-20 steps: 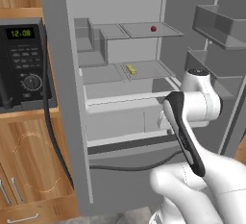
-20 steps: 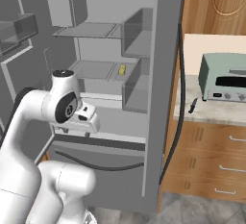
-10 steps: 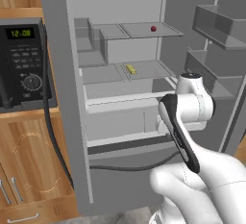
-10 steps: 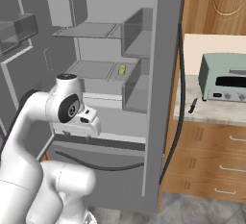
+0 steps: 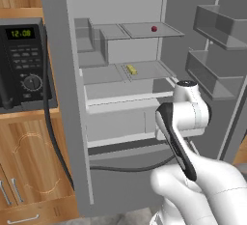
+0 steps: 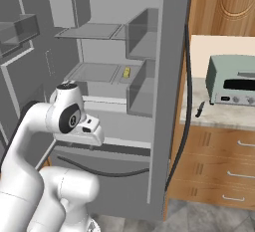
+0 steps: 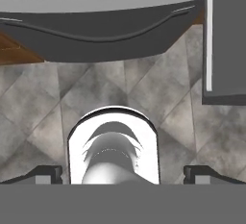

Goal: Retrieve the butter from the fridge and place it on a plate on the dining table. Then retrieve the butter knife by the fridge and place it near the plate.

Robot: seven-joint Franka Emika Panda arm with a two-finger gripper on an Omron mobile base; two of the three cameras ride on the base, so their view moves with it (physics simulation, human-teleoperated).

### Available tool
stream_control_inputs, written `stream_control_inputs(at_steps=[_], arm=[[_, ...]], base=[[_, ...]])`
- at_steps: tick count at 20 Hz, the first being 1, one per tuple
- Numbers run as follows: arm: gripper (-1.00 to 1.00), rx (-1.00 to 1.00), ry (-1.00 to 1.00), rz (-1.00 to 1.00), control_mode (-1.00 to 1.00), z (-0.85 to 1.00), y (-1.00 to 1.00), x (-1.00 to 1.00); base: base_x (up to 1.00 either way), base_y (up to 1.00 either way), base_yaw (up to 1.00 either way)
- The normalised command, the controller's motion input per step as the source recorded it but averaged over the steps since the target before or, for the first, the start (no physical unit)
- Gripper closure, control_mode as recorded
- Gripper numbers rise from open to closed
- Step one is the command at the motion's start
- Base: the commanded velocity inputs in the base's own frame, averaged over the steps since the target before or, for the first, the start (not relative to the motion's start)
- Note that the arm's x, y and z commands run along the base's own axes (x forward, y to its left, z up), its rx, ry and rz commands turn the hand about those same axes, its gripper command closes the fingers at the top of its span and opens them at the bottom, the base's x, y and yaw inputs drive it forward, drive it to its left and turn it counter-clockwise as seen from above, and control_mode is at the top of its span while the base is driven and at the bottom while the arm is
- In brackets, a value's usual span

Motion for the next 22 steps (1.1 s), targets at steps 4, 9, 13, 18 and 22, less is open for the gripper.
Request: stream_control_inputs(at_steps=[4, 9, 13, 18, 22], arm=[[-1.00, 0.00, 0.00, 0.00, -1.00, 0.00, 0.00, 0.00], [-1.00, 0.00, 0.00, 0.00, -1.00, 0.00, 0.00, 0.00], [-1.00, 0.00, 0.00, 0.00, 1.00, 0.00, 0.00, 0.00], [-1.00, 0.00, 0.00, 0.00, 1.00, 0.00, 0.00, 0.00], [-1.00, 0.00, 0.00, 0.00, 1.00, 0.00, 0.00, 0.00]], base=[[0.00, 0.00, 0.00], [0.00, 0.00, 0.00], [0.19, 0.00, 0.00], [0.33, 0.00, 0.00], [0.36, 0.00, 0.00]])
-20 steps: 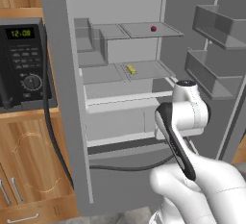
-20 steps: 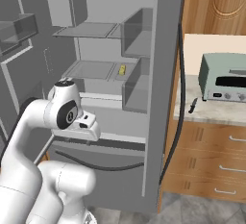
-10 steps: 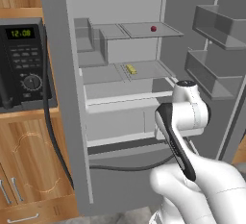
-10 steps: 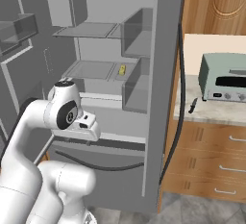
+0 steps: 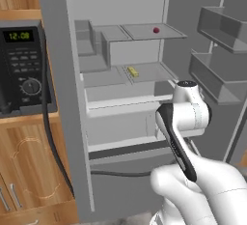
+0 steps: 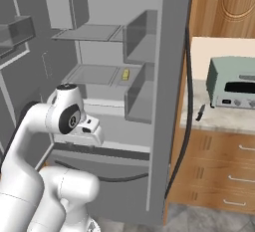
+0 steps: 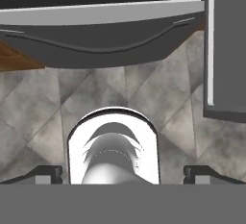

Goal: Retrieve the butter from the fridge and place it on a plate on the dining table. Then retrieve the butter knife by the fridge and place it near the plate.

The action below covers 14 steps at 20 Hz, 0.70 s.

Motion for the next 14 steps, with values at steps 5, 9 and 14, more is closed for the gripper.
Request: stream_control_inputs(at_steps=[5, 9, 14], arm=[[-1.00, 0.00, 0.00, 0.00, 1.00, 0.00, 0.00, 0.00], [-1.00, 0.00, 0.00, 0.00, 1.00, 0.00, 0.00, 0.00], [-1.00, 0.00, 0.00, 0.00, 1.00, 0.00, 0.00, 0.00]], base=[[0.39, 0.00, 0.00], [0.45, 0.00, 0.00], [0.44, 0.00, 0.00]])
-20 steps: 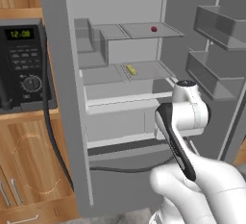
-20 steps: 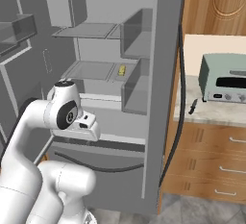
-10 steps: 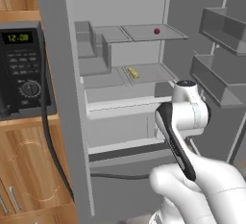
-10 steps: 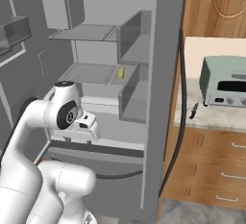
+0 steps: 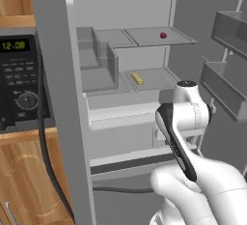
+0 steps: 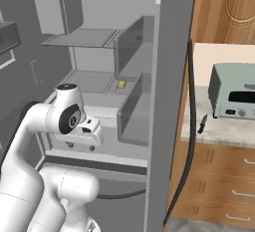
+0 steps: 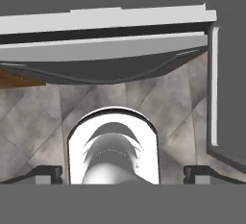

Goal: Retrieve the butter from the fridge and place it on a plate on the dining table. Then retrieve the butter knife by the fridge and place it near the plate.

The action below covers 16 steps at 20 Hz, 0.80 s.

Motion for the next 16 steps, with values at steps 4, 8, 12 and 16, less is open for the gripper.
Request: stream_control_inputs(at_steps=[4, 8, 12, 16], arm=[[-1.00, 0.00, 0.00, 0.00, 1.00, 0.00, 0.00, 0.00], [-1.00, 0.00, 0.00, 0.00, 1.00, 0.00, 0.00, 0.00], [-1.00, 0.00, 0.00, 0.00, 1.00, 0.00, 0.00, 0.00], [-1.00, 0.00, 0.00, 0.00, 1.00, 0.00, 0.00, 0.00]], base=[[0.46, 0.00, 0.00], [0.47, 0.00, 0.00], [0.47, 0.00, 0.00], [0.51, 0.00, 0.00]])
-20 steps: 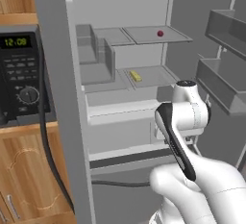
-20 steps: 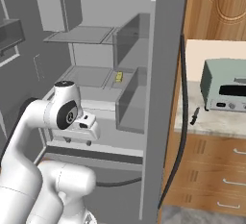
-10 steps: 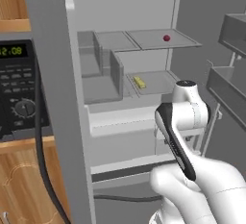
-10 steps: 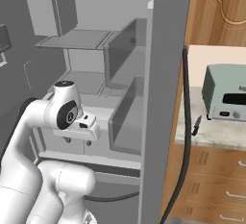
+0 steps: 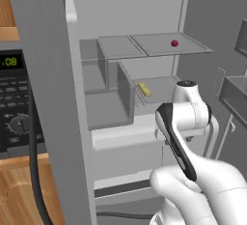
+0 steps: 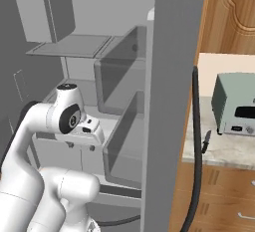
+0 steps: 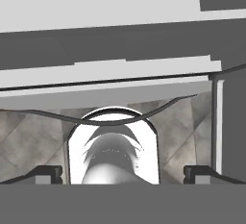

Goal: Retrieve the butter from the fridge and place it on a plate on the dining table. Then retrieve the butter knife by the fridge and place it near the plate.

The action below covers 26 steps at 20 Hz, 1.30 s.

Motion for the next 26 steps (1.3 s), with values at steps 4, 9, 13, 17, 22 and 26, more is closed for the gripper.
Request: stream_control_inputs(at_steps=[4, 9, 13, 17, 22, 26], arm=[[-1.00, 0.00, 0.00, 0.00, 1.00, 0.00, 0.00, 0.00], [-1.00, 0.00, 0.00, 0.00, 1.00, 0.00, 0.00, 0.00], [-1.00, 0.00, 0.00, 0.00, 1.00, 0.00, 0.00, 0.00], [-1.00, 0.00, 0.00, 0.00, 1.00, 0.00, 0.00, 0.00], [-1.00, 0.00, -0.04, 0.00, -1.00, 0.00, 0.00, 0.11], [-1.00, -0.04, -0.28, 0.00, -1.00, 0.00, 0.00, 0.02]], base=[[0.48, 0.00, 0.00], [0.51, 0.00, 0.00], [0.55, 0.00, 0.00], [0.49, 0.00, 0.00], [0.15, 0.00, 0.00], [0.00, 0.00, 0.00]])
